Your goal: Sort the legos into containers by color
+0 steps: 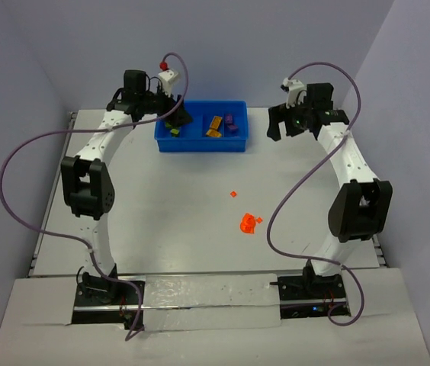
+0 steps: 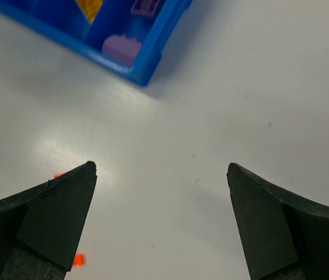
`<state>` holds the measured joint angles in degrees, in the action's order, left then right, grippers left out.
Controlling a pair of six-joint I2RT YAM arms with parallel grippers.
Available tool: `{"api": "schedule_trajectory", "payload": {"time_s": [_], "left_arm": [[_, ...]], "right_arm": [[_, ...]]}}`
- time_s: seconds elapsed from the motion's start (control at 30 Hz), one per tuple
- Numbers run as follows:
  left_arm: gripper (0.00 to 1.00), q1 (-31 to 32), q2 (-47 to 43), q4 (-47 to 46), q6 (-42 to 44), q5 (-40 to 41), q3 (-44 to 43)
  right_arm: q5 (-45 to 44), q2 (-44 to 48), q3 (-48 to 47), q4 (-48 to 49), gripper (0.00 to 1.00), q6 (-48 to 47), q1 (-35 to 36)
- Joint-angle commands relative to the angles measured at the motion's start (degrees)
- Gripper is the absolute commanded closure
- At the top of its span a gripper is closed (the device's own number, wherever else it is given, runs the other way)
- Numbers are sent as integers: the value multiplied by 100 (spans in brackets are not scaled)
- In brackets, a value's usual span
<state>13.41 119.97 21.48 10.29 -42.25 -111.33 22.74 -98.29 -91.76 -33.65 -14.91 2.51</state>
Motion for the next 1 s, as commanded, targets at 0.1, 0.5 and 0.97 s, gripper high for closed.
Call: {"api": "schedule_trajectory", "payload": {"time_s": [0.1,0.5,0.97], "left_arm": [[11,534,-1409,-254,215,-1139,1767],[6,449,-2261,-814,-777,-17,2641],[3,417,-2390,-724,-731,377,2741]], "right_arm": [[1378,1475,1591,-1328,1,-2320,109],[1222,1821,3129,-1894,31,-1780,1756],[461,627,2637,-1708,20,-576,1984]]}}
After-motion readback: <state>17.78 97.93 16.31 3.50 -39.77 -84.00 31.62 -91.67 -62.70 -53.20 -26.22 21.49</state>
